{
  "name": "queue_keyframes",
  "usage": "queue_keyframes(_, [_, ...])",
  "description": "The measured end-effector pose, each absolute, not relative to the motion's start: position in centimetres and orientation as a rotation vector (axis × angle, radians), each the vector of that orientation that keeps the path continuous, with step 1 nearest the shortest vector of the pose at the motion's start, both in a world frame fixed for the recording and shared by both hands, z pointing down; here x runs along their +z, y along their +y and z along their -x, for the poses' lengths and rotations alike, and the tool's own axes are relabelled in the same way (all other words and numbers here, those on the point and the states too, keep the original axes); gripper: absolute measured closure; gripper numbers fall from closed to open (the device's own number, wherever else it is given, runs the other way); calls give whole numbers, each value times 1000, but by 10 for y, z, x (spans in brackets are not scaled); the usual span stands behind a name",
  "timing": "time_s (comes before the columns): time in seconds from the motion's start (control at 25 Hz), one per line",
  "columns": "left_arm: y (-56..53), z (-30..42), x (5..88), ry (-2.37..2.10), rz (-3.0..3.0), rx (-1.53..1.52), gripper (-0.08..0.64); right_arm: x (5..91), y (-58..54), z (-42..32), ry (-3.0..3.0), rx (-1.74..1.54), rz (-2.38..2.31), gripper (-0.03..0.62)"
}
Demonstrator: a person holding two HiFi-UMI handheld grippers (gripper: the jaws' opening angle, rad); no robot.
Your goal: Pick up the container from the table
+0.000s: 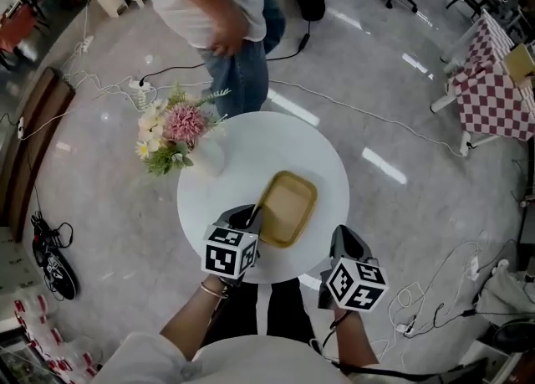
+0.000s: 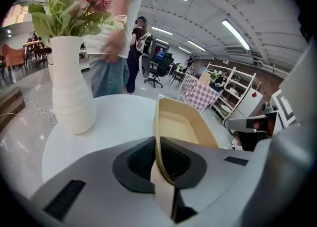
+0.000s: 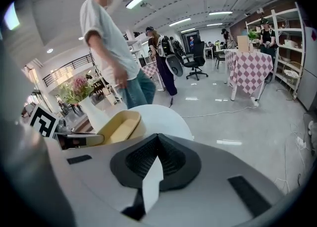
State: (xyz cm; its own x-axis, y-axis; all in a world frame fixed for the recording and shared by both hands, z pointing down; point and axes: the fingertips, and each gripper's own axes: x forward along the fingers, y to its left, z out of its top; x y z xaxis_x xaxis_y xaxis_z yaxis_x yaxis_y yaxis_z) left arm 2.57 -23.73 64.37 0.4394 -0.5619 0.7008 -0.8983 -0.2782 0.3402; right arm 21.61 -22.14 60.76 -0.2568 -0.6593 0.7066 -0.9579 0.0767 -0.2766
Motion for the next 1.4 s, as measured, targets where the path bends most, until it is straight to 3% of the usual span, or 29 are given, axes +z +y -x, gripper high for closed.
queue_keyframes(0.72, [-259, -30, 548, -1349, -1978, 477, 526, 519, -272, -220, -2139, 836, -1678, 568])
queue_keyframes(1.4, [-283, -36, 508, -1297, -2061, 411, 525, 470, -303, -211, -2194, 685, -1782, 568])
